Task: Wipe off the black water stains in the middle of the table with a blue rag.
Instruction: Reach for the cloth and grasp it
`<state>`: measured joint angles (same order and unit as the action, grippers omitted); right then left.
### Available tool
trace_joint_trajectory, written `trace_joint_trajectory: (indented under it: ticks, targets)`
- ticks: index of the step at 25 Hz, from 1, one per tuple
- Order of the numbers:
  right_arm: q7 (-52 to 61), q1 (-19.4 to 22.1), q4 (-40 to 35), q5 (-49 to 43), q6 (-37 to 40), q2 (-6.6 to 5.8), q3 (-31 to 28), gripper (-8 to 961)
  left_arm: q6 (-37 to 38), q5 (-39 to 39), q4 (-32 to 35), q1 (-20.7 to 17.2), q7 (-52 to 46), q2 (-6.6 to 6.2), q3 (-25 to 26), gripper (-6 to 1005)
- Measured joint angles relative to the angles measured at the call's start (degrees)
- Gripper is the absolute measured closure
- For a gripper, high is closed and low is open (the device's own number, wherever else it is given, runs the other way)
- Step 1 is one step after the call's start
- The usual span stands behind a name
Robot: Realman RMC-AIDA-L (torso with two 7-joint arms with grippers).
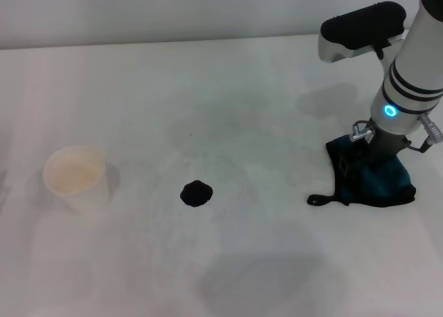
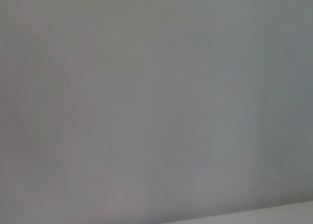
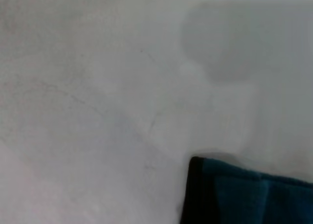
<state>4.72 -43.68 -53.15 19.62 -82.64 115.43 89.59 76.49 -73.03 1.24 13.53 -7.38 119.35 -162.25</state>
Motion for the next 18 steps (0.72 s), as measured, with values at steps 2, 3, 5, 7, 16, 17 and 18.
trace_joint_trajectory:
  ticks: [2, 3, 5, 7, 16, 17, 18]
  targets:
    - [-0.26, -0.07, -0.15, 0.03, -0.17, 0.06, 0.09, 489, -0.01, 0.00, 0.11, 0.00, 0.00, 0.00, 0.00, 125]
    - [-0.46, -0.13, -0.16, 0.05, -0.23, 0.09, 0.18, 501, -0.03, 0.00, 0.24, 0.00, 0.00, 0.01, 0.00, 125]
    - [-1.16, -0.23, -0.24, 0.22, -0.51, 0.20, 0.33, 526, -0.07, 0.00, 0.48, 0.00, 0.00, 0.01, 0.00, 125]
    - [-1.89, -0.15, -1.23, 0.49, -0.77, 0.34, 0.69, 552, -0.11, 0.00, 0.59, -0.07, 0.00, 0.01, 0.00, 125]
    - [-2.11, -0.47, -0.91, 0.43, -0.74, 0.24, 1.98, 665, -0.12, -0.06, 0.61, -0.17, 0.00, -0.06, 0.05, 126]
    - [-2.05, -0.53, -0.75, 0.43, -0.69, 0.26, 1.99, 678, -0.12, -0.07, 0.60, -0.17, 0.00, -0.07, 0.07, 126]
    - [-1.99, -0.60, -0.54, 0.43, -0.62, 0.26, 1.99, 743, -0.12, -0.08, 0.61, -0.17, 0.00, -0.07, 0.09, 126]
